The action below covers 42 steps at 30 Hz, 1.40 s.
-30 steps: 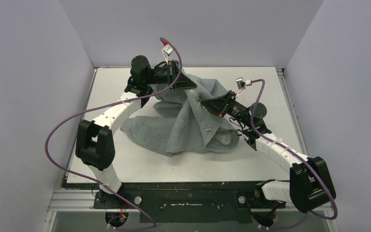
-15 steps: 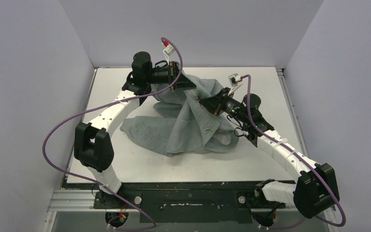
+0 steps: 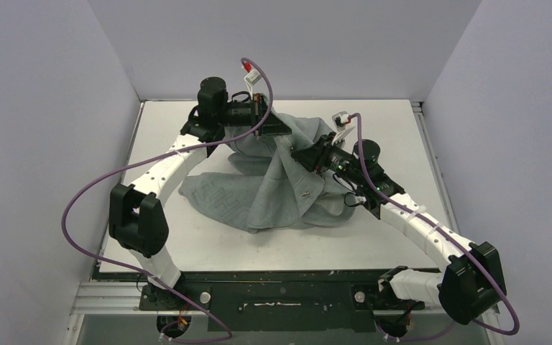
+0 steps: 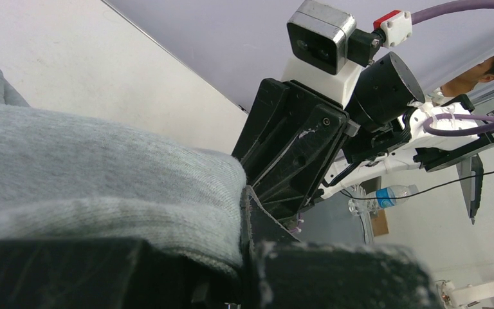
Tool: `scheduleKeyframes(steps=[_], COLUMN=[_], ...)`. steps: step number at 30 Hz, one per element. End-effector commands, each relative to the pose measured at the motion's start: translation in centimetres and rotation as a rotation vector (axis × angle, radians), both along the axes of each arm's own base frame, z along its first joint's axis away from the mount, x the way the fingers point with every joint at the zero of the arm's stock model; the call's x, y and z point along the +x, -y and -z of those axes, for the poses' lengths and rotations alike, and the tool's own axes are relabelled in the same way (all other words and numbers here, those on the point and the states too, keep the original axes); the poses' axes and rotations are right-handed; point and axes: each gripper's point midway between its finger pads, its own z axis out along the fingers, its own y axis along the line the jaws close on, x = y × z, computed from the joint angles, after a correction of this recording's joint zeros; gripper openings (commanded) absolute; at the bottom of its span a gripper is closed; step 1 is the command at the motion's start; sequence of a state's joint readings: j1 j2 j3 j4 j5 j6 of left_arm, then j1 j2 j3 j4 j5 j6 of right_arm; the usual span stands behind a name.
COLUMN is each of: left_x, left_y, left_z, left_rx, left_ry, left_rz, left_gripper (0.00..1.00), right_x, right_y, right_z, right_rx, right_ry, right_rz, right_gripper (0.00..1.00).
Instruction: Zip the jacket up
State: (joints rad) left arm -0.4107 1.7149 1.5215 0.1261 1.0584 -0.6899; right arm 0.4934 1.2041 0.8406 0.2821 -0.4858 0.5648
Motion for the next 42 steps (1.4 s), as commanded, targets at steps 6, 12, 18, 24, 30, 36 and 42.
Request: scheduleKeyframes(steps=[6,12,18,24,30,36,42], left_x=[-1.3,-1.2,-1.2,-1.2,-1.3,-1.2,-1.3], left_y=[-0.5,-0.6,-0.6,-0.6,-0.6,-0.6,-0.6], left_z=[-5.7,-5.7,-5.7,-5.8,-5.8,-5.8,-5.9], left_rx=[-0.066,-0.065,-0.065,-0.066,-0.064,-0.064,-0.066], left_ry=[0.192,0.193,0.194,0.195,0.194,0.192,0.195], left_rz=[0.003,-0.001,-0.002,-0.004,-0.001,-0.009,-0.005], left_gripper=[0.00,0.00,0.00,0.00,0.00,0.00,0.00], right_x=[-0.1,-0.3,-1.0,-2.1,-2.7,-2.9,-2.1], right_y=[-0.2,0.9,0.8,1.5,1.3,0.5,0.1], right_z=[-2.8,-2.6,-2.7,-3.0,-0.8,0.0,-0.3], right_rx=[0.044,0.019,0.035,0.077,0.132,0.196,0.241], right_ry=[0.075,0.076,0.059,0.015,-0.156,-0.225,-0.230], right_rz=[0.001,0.047,0.027,0.049,0.053,0.026,0.009], right_gripper=[0.20,0.34,0.36,0.44,0.44,0.47,0.49])
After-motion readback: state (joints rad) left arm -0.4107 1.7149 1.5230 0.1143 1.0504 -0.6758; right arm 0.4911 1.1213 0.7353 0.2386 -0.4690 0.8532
